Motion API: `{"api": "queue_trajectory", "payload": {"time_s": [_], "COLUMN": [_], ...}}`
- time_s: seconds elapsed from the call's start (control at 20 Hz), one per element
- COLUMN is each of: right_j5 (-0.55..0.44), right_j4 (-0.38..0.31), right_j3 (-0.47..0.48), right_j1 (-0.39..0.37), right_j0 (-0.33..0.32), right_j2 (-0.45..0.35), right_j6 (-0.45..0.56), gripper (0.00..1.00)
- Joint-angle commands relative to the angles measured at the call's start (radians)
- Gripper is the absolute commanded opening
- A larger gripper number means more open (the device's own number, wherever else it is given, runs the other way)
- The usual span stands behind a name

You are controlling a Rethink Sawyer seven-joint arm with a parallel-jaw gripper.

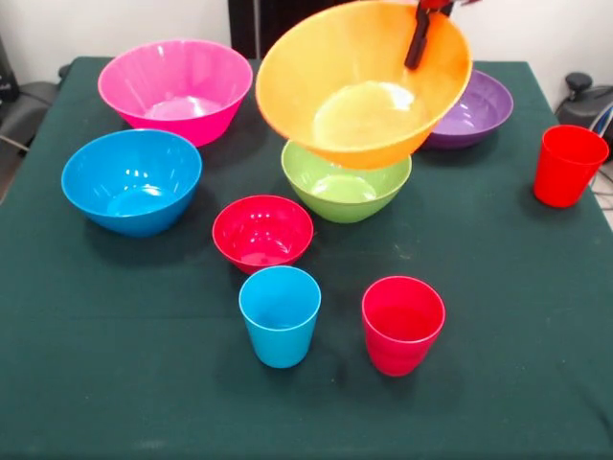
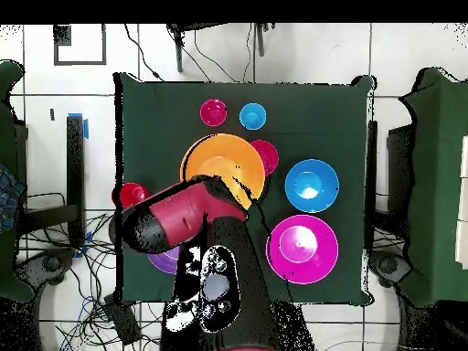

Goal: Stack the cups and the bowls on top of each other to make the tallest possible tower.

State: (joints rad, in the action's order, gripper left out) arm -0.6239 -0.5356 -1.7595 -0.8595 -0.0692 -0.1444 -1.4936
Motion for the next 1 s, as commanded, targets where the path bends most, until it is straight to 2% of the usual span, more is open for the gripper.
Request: {"api": "queue_trajectory", "payload": {"time_s": [0.05, 0.5, 1.0], "right_j5": [-0.045, -0.02, 0.135], "right_j4": [-0.011, -0.008, -0.076], "right_j3": [-0.074, -0.026, -0.042], "right_j1": [-0.019, 0.093, 0.212], "right_j0": [0.09, 0.183, 0.214], "right_j2": [0.063, 0.135, 0.188], "right_j6": [-0.21, -0.291, -0.346], "gripper": [0.0, 0.0, 0.0]}}
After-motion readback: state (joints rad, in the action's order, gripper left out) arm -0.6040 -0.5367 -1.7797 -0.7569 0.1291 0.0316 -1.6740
